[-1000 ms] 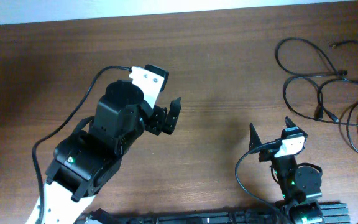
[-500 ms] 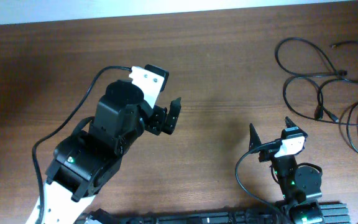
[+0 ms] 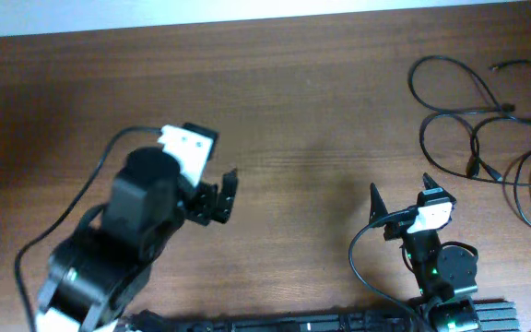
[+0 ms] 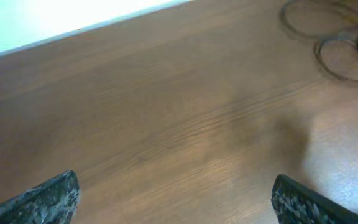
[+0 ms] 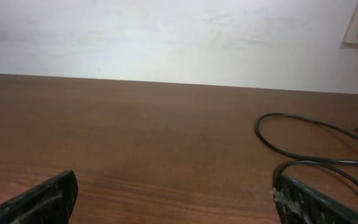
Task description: Untangle cables
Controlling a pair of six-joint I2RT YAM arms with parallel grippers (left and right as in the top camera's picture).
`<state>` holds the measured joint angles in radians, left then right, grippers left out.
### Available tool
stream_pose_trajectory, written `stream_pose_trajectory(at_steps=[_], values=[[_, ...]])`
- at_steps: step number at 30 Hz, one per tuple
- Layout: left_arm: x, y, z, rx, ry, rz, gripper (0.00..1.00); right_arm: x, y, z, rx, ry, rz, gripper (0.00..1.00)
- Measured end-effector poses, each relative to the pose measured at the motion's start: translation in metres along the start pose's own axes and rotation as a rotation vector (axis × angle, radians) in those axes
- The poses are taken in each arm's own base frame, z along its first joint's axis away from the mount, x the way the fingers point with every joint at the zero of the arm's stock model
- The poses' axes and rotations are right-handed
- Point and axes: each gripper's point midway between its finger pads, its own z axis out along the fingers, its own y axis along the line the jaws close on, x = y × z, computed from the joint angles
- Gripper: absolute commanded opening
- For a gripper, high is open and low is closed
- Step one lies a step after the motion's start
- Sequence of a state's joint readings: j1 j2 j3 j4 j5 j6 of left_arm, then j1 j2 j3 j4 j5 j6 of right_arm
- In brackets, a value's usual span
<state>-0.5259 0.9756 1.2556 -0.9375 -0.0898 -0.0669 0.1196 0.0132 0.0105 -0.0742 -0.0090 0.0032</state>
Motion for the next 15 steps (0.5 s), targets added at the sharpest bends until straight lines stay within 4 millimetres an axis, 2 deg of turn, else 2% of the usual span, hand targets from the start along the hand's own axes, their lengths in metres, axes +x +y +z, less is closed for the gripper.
stream_pose_trajectory(at_steps=[1,2,4,5,8,10,12,15], values=[[0.006,0.010,-0.002,-0.015,-0.034,-0.028,0.99,0.000,0.000,0.000,0.000,0.000,0.000,0.99],[0.022,0.023,-0.002,-0.041,-0.062,-0.063,0.99,0.000,0.000,0.000,0.000,0.000,0.000,0.99],[0.034,0.036,0.003,-0.062,-0.168,-0.105,0.99,0.000,0.000,0.000,0.001,0.000,0.000,1.00],[0.049,0.043,0.004,-0.073,-0.218,-0.125,0.99,0.000,0.000,0.000,0.001,-0.001,0.000,1.00],[0.061,0.050,0.003,-0.076,-0.394,-0.135,0.99,-0.001,0.000,0.000,0.001,-0.002,0.000,0.99],[0.062,0.052,0.003,-0.084,-0.523,-0.102,0.99,-0.001,0.000,0.000,0.001,-0.002,0.000,0.99],[0.061,0.052,0.001,-0.094,-0.597,-0.062,0.99,0.000,0.000,0.000,0.001,-0.002,0.000,0.99],[0.069,0.055,0.000,-0.129,-0.673,-0.011,0.99,-0.001,0.000,0.000,0.001,-0.003,0.000,0.99]])
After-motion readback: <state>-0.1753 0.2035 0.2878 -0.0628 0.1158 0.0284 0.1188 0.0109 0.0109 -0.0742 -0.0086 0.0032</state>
